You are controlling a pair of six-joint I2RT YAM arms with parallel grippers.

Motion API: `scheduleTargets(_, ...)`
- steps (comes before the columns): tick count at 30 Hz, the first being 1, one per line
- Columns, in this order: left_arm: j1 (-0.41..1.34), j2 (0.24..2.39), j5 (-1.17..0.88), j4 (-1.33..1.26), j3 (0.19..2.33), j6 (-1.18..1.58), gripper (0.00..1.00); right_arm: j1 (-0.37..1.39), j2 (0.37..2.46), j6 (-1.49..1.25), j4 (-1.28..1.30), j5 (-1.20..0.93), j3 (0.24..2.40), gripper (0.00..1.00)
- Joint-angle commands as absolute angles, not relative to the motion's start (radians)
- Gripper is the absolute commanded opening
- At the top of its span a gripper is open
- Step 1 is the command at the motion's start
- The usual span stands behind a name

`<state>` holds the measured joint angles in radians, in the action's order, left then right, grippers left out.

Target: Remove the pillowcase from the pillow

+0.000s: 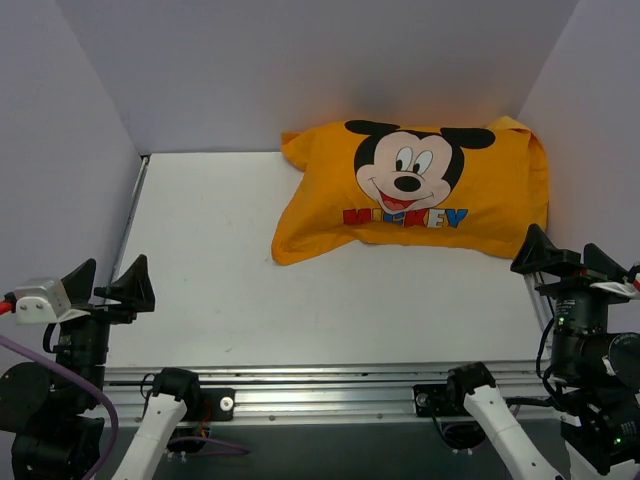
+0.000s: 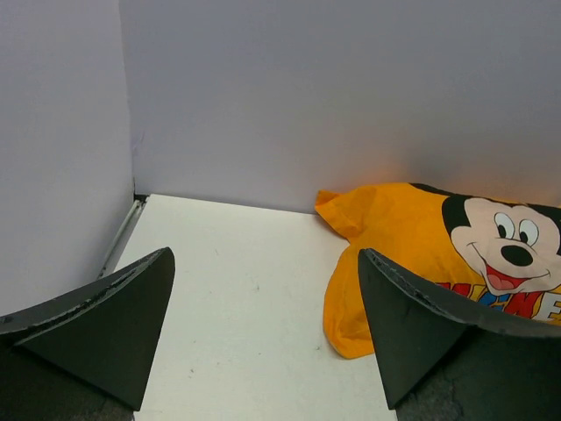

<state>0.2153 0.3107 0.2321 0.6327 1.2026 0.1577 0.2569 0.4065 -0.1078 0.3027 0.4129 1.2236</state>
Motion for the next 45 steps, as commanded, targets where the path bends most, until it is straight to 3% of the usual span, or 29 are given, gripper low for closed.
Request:
scheduleTargets(1,0.218,0.353,0.207,0.624,1.184,0.172,0.94,0.264,0.442,-0.117,0.262,0.405,1.198,1.00)
scheduleTargets(9,0.218,0.449,0.131,0.606,1.109,0.218,0.94,0.262,0.627,-0.239,0.328,0.384,1.183,1.00)
scheduleTargets(19,0.218,0.663,0.025,0.499,0.933,0.244,0.94,0.262,1.201,-0.449,0.345,0.330,1.245,1.00)
scheduleTargets(24,0.212,0.667,0.008,0.411,0.821,0.256,0.94,0.258,1.467,-0.420,0.148,0.373,1.266,1.00)
scheduleTargets(31,0.195,0.667,0.067,0.462,0.824,0.238,0.94,0.248,1.781,-0.397,-0.063,0.354,1.339,0.98)
scheduleTargets(32,0.196,0.666,0.083,0.472,0.824,0.238,0.94,0.245,1.810,-0.393,-0.089,0.353,1.347,0.93)
scheduleTargets(33,0.195,0.663,0.084,0.472,0.824,0.238,0.94,0.245,1.854,-0.390,-0.103,0.347,1.354,0.68)
scheduleTargets(35,0.193,0.650,0.083,0.469,0.821,0.239,0.94,0.248,1.879,-0.370,-0.136,0.296,1.351,0.43)
scheduleTargets(36,0.193,0.647,0.083,0.469,0.821,0.239,0.94,0.252,1.881,-0.365,-0.140,0.278,1.341,0.24)
scheduleTargets(39,0.193,0.637,0.086,0.468,0.818,0.238,0.94,0.274,1.827,-0.342,-0.158,0.193,1.298,0.00)
scheduleTargets(45,0.193,0.638,0.058,0.459,0.813,0.236,0.94,0.368,1.594,-0.354,-0.124,0.054,1.128,0.00)
